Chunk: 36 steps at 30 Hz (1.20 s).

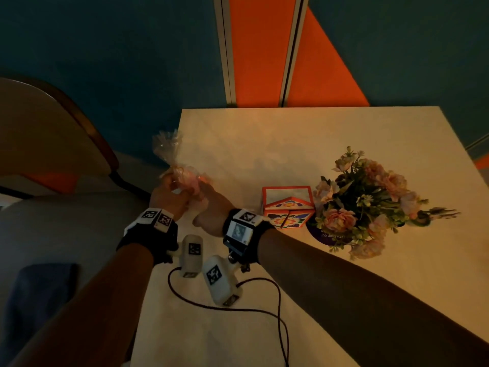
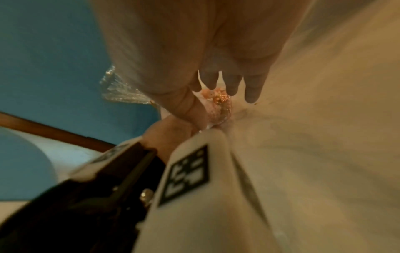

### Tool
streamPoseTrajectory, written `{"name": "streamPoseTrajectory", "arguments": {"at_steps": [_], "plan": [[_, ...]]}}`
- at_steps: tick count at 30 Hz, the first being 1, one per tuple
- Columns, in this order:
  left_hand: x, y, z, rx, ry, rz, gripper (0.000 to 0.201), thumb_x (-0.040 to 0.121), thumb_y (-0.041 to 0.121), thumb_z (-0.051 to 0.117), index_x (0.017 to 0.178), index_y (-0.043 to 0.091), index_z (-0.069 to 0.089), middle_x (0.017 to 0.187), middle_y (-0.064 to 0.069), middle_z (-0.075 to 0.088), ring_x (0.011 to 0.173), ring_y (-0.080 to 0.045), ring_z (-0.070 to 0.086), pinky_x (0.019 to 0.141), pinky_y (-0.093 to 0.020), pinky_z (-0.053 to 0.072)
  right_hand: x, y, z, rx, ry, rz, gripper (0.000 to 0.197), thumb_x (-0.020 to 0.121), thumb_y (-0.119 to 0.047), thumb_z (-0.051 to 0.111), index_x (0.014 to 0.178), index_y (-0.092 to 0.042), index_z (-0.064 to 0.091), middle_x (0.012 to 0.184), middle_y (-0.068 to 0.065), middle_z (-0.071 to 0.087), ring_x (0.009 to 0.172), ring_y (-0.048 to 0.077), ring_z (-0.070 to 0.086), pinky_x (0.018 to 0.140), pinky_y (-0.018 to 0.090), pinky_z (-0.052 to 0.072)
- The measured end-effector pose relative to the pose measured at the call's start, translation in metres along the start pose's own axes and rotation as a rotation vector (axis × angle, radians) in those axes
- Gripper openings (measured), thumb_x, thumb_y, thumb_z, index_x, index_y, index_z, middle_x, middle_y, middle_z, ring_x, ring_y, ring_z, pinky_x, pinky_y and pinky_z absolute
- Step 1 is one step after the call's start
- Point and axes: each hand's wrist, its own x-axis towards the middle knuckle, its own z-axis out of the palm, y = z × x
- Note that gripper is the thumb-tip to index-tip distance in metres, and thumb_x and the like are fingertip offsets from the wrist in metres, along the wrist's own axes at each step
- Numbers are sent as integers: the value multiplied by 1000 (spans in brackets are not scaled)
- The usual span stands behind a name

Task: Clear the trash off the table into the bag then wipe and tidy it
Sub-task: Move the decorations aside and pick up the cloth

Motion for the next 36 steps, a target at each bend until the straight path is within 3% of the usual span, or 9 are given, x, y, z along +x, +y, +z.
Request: {"name": "streamPoseTrajectory", "arguments": {"at_steps": [3,6,10,15,20,23,27,33,36], "plan": [[-1,-22,-4,70,63,46,57,72,38,70,121,18,50,117,-11,61,97,-32,64,88,-50,52,-28,20,-1,157,-17,96,81,82,-10,67,149,-22,24,151,5,36,135,24,40,104,31,40],[-35,-25,-1,59,200,35,26,79,25,71,102,23,59,101,-4,67,89,-27,66,85,-47,54,-70,55,-4,352,-22,187,69,82,-11,69,144,-19,38,148,2,43,128,19,50,106,37,44],[-83,-24,31,127,90,206,11,81,22,70,86,27,62,78,2,68,71,-18,65,77,-38,56,-125,95,-19,575,120,336,53,84,-5,68,133,-13,50,142,2,50,129,16,49,106,34,43],[-111,-13,73,164,9,321,28,82,18,69,109,18,62,91,8,65,77,-7,60,71,-13,43,-156,112,-37,760,283,410,76,86,-4,66,149,-15,25,155,4,31,137,25,39,101,38,42],[-123,-6,101,137,-145,321,65,82,11,67,140,19,38,136,2,51,121,-13,51,102,-34,45,-153,109,-42,622,364,344,103,83,-12,72,152,-34,-2,161,-10,7,144,24,29,111,50,36],[-133,1,109,161,-156,360,66,82,7,63,139,23,36,137,2,51,126,-15,48,99,-24,39,-148,110,-43,577,389,304,102,82,-12,73,151,-34,1,158,-11,18,143,22,28,111,48,36],[-141,4,116,146,-179,389,70,78,5,59,136,32,33,125,3,60,113,-20,58,88,-26,45,-144,112,-44,494,380,243,89,79,-5,72,144,-36,21,124,-13,41,133,23,38,103,44,41],[-145,2,122,134,-193,365,82,77,3,59,143,35,23,133,5,54,119,-19,54,91,-26,43,-139,116,-40,555,364,168,82,80,4,69,144,-25,26,120,-13,48,104,6,49,68,9,47],[-140,1,119,101,-175,334,81,75,0,57,141,34,25,129,4,57,115,-20,56,87,-26,44,-128,117,-26,634,382,163,86,79,8,66,146,-29,26,131,-4,54,115,16,57,83,27,58]]}}
